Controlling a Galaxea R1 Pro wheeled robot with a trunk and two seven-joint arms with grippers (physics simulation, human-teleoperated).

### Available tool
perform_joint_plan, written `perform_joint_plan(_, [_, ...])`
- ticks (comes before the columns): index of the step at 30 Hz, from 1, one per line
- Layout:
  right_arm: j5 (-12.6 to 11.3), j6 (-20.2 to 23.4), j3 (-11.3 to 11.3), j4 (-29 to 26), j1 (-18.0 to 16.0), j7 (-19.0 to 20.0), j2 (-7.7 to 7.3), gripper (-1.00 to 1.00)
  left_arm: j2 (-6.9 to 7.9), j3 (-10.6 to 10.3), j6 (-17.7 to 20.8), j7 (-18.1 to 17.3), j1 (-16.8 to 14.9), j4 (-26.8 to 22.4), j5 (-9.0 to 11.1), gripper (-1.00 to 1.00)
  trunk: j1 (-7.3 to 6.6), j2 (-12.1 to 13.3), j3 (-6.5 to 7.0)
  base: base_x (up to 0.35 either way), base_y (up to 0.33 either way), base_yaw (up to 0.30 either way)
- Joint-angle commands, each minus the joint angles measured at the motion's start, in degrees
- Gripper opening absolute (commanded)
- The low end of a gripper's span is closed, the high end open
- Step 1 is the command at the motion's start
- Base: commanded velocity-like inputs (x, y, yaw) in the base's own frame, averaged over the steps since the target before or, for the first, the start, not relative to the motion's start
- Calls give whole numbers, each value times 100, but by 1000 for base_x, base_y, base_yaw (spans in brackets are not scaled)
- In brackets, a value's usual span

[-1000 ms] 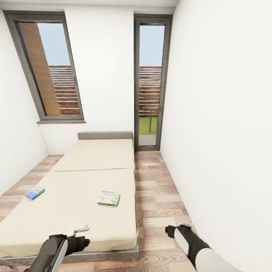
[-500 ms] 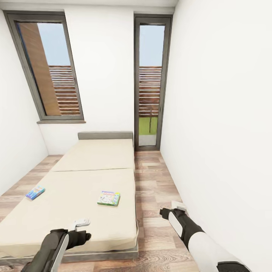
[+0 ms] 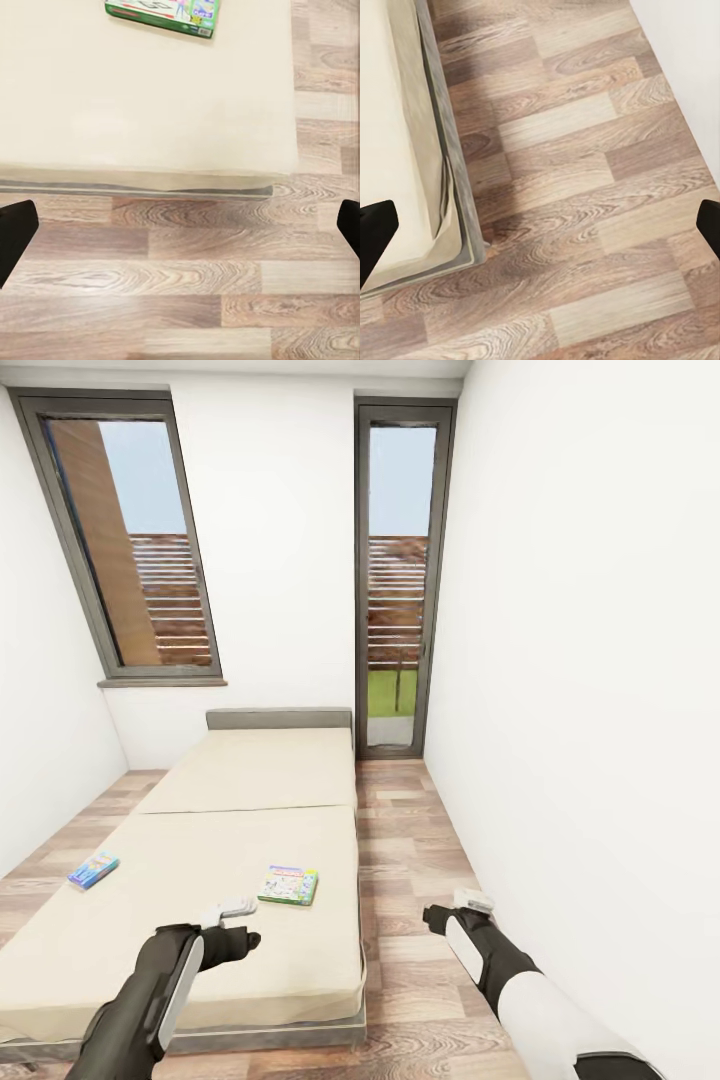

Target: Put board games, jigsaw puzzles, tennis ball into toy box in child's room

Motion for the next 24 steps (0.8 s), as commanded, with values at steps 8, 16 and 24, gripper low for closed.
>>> perform_joint_plan(8, [-8, 28, 16, -20, -1, -28, 25, 100, -32, -30, -17, -47, -11, 20, 12, 100, 3, -11, -12, 20, -13, 0])
perform_joint_plan(16, [4, 25, 18, -20, 0, -21, 37, 100, -70, -55, -69, -56, -12, 29, -11, 100, 3, -11, -12, 163, -91, 0])
perform_joint_plan(24, [7, 24, 24, -20, 1, -15, 39, 100, -74, -70, -82, -42, -12, 30, -21, 100, 3, -11, -12, 54, -28, 0])
